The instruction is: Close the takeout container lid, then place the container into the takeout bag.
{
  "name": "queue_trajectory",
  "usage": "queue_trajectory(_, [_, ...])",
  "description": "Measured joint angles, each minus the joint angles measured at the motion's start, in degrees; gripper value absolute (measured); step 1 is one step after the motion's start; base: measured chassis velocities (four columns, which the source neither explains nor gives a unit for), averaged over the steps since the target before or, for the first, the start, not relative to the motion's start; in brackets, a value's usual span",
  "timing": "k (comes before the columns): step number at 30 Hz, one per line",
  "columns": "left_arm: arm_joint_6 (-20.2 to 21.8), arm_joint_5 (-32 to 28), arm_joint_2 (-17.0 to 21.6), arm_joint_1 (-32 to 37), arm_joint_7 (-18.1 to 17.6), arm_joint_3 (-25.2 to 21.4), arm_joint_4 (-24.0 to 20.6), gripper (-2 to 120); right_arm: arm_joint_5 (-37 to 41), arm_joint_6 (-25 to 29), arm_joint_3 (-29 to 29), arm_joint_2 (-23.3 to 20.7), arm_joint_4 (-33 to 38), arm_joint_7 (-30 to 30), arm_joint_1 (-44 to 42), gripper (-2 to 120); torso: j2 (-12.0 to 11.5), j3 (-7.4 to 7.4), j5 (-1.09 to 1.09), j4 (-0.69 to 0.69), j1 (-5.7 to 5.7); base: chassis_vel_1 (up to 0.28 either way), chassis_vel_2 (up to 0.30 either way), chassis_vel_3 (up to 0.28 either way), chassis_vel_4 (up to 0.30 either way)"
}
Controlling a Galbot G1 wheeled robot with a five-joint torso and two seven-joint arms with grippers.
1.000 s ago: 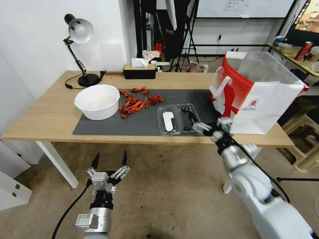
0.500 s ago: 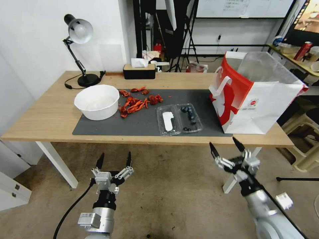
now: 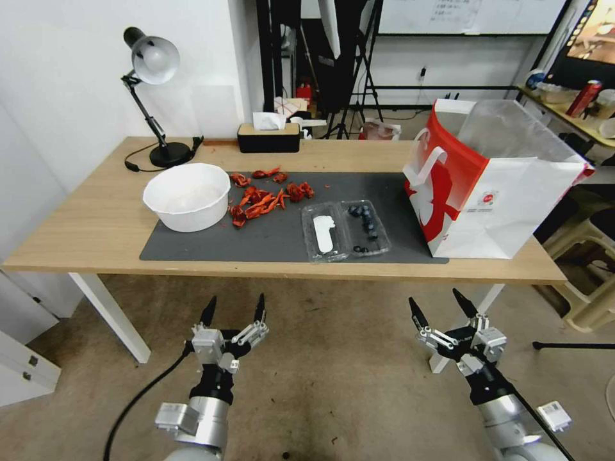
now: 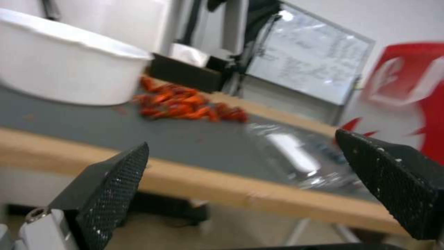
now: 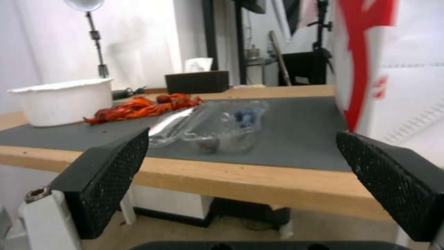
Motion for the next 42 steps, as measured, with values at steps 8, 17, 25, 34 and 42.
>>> queue_trajectory(8, [7.2, -19.6, 11.7, -8.2, 3.7, 1.6, -2.1, 100, -1.0, -0.3, 0.6, 0.0, 0.9, 0.0, -2.0, 100, 0.0, 0.00, -0.05, -0.09, -0.01, 0.000, 0.000, 0.000, 0.000])
queue_trajectory(17, [10.7, -33.8, 19.7, -19.7, 6.2, 8.7, 0.9, 100, -2.2, -0.4, 2.6, 1.3, 1.5, -0.5, -4.1, 100, 0.0, 0.00, -0.05, -0.09, 0.00, 0.000, 0.000, 0.000, 0.000])
queue_trajectory(25, [18.5, -43.6, 18.5, -31.6, -1.4, 19.4, 4.2, 100, -3.7, 0.2, 3.7, 3.4, 1.3, -0.8, -6.0, 100, 0.0, 0.00, -0.04, -0.08, 0.01, 0.000, 0.000, 0.000, 0.000])
queue_trajectory(34, [24.9, -52.7, 13.4, -40.7, -15.7, 23.6, 5.3, 100, -3.8, 0.7, 4.5, 4.1, 1.0, -0.9, -6.6, 100, 0.0, 0.00, -0.03, -0.08, 0.01, 0.000, 0.000, 0.000, 0.000])
queue_trajectory(42, [25.5, -55.9, 8.8, -43.9, -24.0, 26.1, 7.6, 100, -4.5, 1.3, 4.1, 4.8, 0.3, -1.1, -6.7, 100, 0.0, 0.00, -0.04, -0.08, 0.01, 0.000, 0.000, 0.000, 0.000])
